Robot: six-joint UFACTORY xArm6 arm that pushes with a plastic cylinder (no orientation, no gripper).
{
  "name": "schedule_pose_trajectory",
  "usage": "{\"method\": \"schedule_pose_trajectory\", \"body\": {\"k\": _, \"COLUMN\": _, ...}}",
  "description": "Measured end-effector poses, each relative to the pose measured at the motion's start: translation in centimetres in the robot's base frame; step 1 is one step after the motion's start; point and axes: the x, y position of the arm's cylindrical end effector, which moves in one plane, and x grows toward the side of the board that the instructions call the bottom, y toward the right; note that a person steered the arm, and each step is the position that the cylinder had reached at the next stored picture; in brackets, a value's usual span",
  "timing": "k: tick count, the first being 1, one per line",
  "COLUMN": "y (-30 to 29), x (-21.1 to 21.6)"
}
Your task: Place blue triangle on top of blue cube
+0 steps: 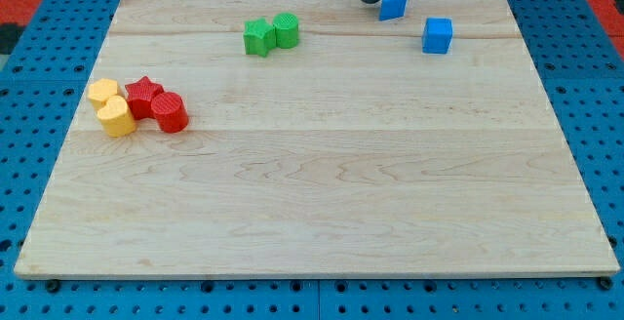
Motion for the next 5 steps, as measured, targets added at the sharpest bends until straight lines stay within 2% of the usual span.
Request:
{"method": "schedule_pose_trajectory", "body": {"k": 4, "y": 2.5, "x": 0.0}}
{"method": "schedule_pose_trajectory", "body": {"k": 5, "y": 2.5, "x": 1.3}}
